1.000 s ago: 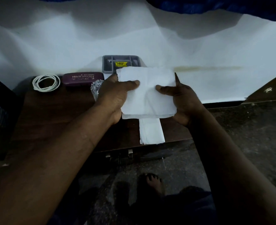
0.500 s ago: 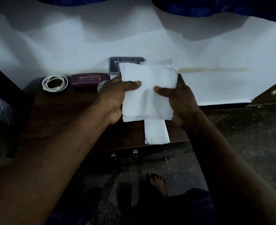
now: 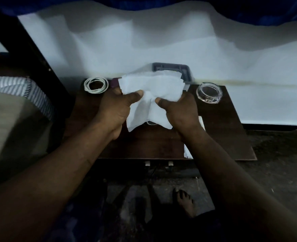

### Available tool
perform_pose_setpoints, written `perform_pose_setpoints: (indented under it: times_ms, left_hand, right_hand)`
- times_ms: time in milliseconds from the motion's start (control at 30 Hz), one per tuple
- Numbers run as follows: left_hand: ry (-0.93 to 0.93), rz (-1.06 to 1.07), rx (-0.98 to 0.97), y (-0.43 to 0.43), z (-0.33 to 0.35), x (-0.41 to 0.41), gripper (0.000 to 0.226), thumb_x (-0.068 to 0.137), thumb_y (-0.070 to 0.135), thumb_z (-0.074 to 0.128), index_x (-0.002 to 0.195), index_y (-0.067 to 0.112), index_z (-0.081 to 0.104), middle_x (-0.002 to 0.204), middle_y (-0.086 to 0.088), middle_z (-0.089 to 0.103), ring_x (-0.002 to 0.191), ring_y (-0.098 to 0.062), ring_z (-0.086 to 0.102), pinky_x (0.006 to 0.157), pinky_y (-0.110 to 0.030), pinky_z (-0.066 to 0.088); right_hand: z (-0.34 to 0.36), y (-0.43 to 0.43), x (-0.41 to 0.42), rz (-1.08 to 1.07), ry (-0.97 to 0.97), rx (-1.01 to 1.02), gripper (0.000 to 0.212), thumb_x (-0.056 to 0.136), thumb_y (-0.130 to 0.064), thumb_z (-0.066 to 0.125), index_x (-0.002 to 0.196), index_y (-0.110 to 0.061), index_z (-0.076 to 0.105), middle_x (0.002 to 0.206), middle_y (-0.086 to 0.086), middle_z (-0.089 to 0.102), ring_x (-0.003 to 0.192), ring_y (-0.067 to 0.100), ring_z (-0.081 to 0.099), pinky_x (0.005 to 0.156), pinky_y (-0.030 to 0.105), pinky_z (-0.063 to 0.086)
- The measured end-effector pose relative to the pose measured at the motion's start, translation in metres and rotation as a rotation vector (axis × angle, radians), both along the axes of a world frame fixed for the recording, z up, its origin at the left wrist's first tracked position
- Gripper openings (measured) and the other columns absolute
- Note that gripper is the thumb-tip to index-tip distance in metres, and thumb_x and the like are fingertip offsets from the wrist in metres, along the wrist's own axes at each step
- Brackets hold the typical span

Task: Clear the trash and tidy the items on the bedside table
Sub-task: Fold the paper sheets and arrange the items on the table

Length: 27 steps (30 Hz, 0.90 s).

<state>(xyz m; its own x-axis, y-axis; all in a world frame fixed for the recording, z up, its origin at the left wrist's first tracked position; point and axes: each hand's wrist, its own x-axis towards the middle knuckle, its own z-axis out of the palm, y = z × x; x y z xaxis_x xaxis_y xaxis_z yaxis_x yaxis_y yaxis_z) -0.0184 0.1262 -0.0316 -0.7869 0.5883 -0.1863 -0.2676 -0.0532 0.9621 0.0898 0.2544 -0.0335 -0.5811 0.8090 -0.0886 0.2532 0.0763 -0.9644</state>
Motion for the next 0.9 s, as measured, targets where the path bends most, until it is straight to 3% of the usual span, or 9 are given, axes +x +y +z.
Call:
perform_pose_setpoints:
  times_ms: [133,233,333,433,500,600,733,833,900]
  left_hand:
    - [0.099,0.059,-0.024,-0.030,-0.005,-0.019,0.027,0.088,0.011,0.075,0.115,0.010,0.074,0.110,-0.010,0.078,0.107,-0.029,0.073,0.101,-0.053,0.055]
    - [0.178,0.073,-0.009,-0.049,-0.007,-0.032,0.025,0.085,0.019,0.076,0.110,0.016,0.077,0.107,-0.003,0.079,0.104,-0.023,0.075,0.099,-0.049,0.057]
    - [0.191,0.033,-0.041,-0.060,-0.014,-0.042,0.030,0.083,0.018,0.078,0.113,0.016,0.077,0.110,-0.002,0.079,0.107,-0.022,0.074,0.101,-0.048,0.055]
    - [0.164,-0.031,-0.180,-0.065,-0.027,-0.048,0.030,0.083,0.011,0.080,0.113,0.015,0.077,0.107,-0.001,0.079,0.103,-0.019,0.075,0.099,-0.046,0.057]
    - [0.122,-0.001,-0.231,-0.068,-0.033,-0.052,0.027,0.082,0.012,0.083,0.107,0.022,0.077,0.101,0.006,0.080,0.095,-0.009,0.075,0.089,-0.033,0.061]
    - [0.134,0.047,-0.258,-0.066,-0.033,-0.056,0.021,0.082,0.019,0.084,0.102,0.023,0.078,0.093,0.012,0.079,0.084,0.000,0.074,0.071,-0.018,0.055]
    - [0.205,0.079,-0.215,-0.064,-0.026,-0.057,0.024,0.082,0.027,0.083,0.106,0.024,0.079,0.095,0.014,0.079,0.088,-0.003,0.075,0.079,-0.025,0.058]
    - [0.276,0.050,-0.220,-0.061,-0.025,-0.055,0.019,0.080,0.025,0.084,0.098,0.027,0.079,0.091,0.013,0.079,0.088,-0.005,0.074,0.080,-0.026,0.058]
    - [0.244,0.016,-0.245,-0.060,-0.030,-0.053,0.017,0.080,0.020,0.086,0.094,0.028,0.078,0.091,0.012,0.079,0.088,-0.005,0.074,0.079,-0.024,0.058]
  right_hand:
    - [-0.007,-0.023,-0.022,0.021,-0.066,0.169,0.016,0.084,-0.027,0.083,0.097,-0.025,0.074,0.086,-0.015,0.072,0.086,0.002,0.071,0.079,0.022,0.055]
    - [-0.013,-0.039,-0.033,0.003,-0.016,0.242,0.021,0.083,-0.029,0.084,0.102,-0.025,0.077,0.078,-0.027,0.066,0.074,-0.021,0.062,0.069,0.001,0.045]
    - [-0.018,-0.051,-0.042,0.004,-0.025,0.295,0.027,0.081,-0.032,0.083,0.107,-0.027,0.075,0.088,-0.021,0.070,0.084,-0.007,0.067,0.078,0.016,0.053]
    - [-0.026,-0.060,-0.049,0.061,-0.124,0.410,0.025,0.081,-0.032,0.082,0.104,-0.027,0.072,0.096,-0.012,0.071,0.089,0.008,0.065,0.080,0.029,0.049]
    - [-0.029,-0.065,-0.053,0.061,-0.148,0.445,0.038,0.082,-0.029,0.083,0.117,-0.016,0.073,0.105,-0.002,0.074,0.091,0.010,0.059,0.081,0.026,0.045]
    - [-0.028,-0.067,-0.056,0.044,-0.170,0.481,0.039,0.083,-0.027,0.082,0.119,-0.013,0.073,0.108,0.003,0.077,0.089,0.012,0.061,0.080,0.024,0.043]
    - [-0.023,-0.063,-0.055,0.020,-0.138,0.457,0.040,0.085,-0.032,0.079,0.121,-0.017,0.074,0.111,0.002,0.078,0.103,0.018,0.071,0.090,0.027,0.054]
    - [-0.022,-0.056,-0.052,0.021,-0.133,0.452,0.038,0.083,-0.035,0.079,0.118,-0.022,0.074,0.103,-0.009,0.074,0.095,0.007,0.064,0.080,0.010,0.046]
    - [-0.024,-0.053,-0.050,0.042,-0.170,0.433,0.036,0.082,-0.036,0.081,0.114,-0.021,0.073,0.095,-0.012,0.068,0.092,0.007,0.062,0.078,0.015,0.046]
